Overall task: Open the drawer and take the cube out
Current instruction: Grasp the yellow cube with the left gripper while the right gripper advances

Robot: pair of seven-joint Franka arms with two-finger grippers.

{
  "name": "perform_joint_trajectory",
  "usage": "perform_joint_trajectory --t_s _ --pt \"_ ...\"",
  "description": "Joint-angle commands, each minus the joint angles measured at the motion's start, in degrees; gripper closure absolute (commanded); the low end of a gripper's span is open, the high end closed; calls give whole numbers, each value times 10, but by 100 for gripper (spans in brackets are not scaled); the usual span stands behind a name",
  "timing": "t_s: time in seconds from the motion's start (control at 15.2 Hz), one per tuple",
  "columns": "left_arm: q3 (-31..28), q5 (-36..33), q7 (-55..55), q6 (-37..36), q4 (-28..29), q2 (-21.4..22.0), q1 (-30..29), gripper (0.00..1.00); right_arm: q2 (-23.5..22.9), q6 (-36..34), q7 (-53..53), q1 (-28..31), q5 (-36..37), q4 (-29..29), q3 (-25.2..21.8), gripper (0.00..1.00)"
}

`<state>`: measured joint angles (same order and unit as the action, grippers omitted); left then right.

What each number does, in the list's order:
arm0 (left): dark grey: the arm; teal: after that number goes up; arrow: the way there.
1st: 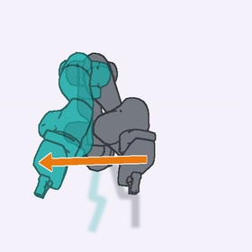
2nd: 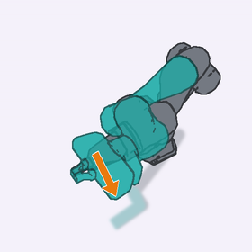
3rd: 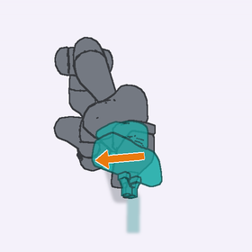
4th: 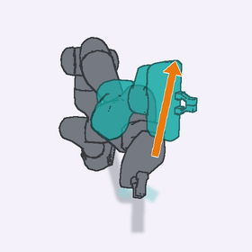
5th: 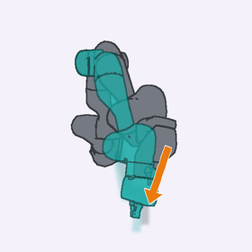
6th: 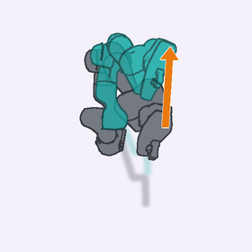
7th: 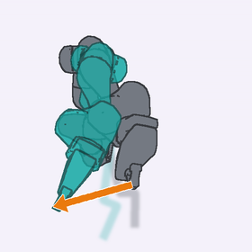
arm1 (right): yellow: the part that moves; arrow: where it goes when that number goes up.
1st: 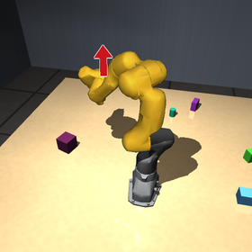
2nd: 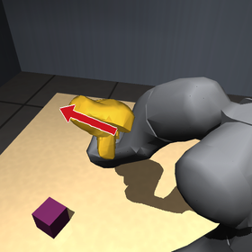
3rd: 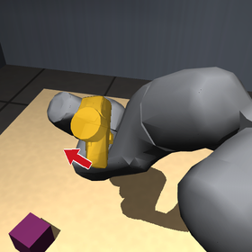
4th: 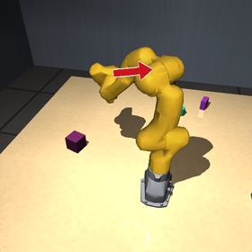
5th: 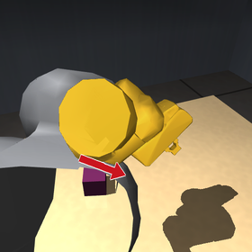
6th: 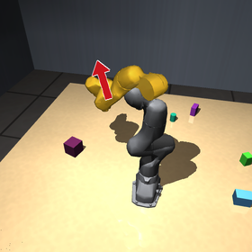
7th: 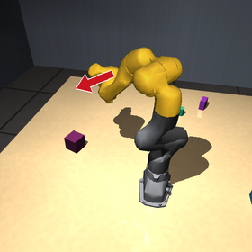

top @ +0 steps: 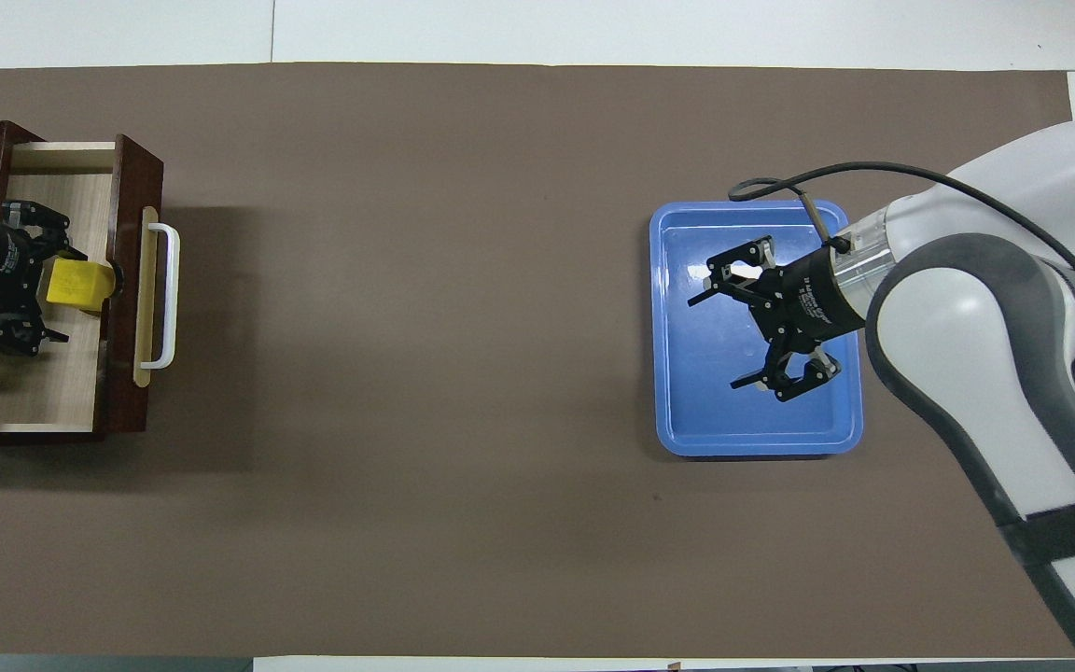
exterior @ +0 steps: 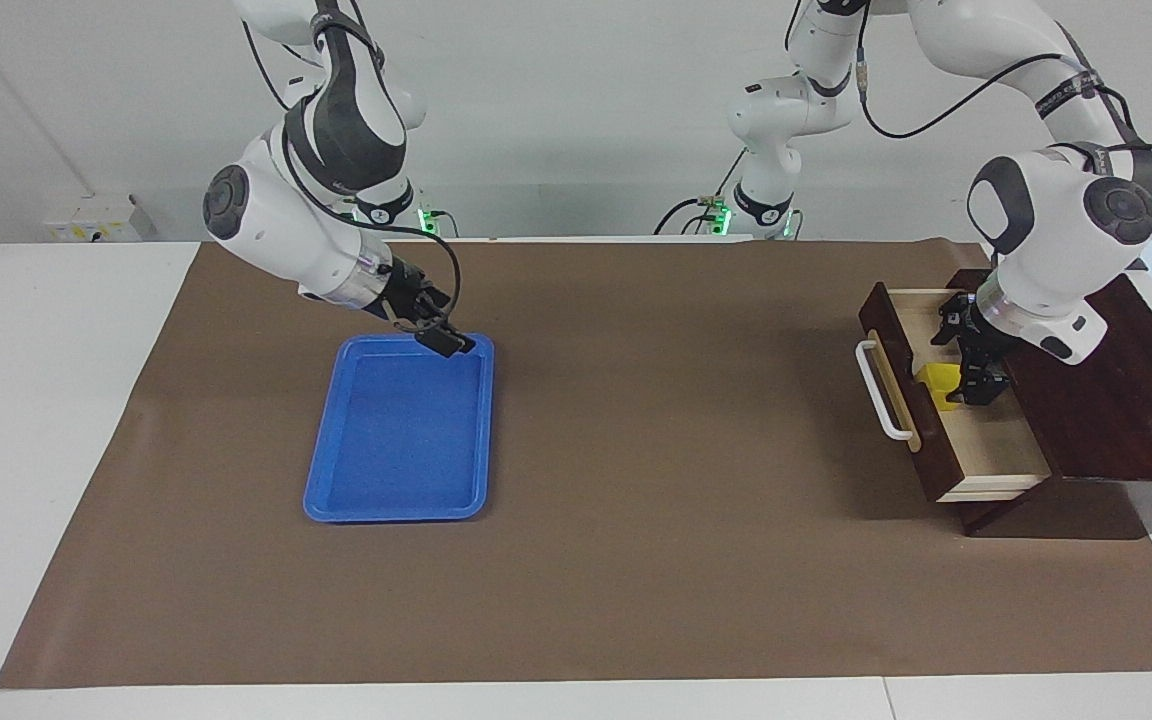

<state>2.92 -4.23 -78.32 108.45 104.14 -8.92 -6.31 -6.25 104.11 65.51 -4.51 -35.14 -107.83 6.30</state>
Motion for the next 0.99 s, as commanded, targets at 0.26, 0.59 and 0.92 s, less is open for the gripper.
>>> perform_joint_trajectory --t_s 0.26,0.59,0.92 --pt "1 -6 29 23 36 26 -12 8 8 65 92 -50 -79 -47 1 0" --pt "2 -4 9 25 34 26 -14 100 9 65 111 -76 -82 -47 -1 0" --pt "2 -1 -35 13 -10 16 -12 100 9 65 111 -75 -79 -44 -1 0"
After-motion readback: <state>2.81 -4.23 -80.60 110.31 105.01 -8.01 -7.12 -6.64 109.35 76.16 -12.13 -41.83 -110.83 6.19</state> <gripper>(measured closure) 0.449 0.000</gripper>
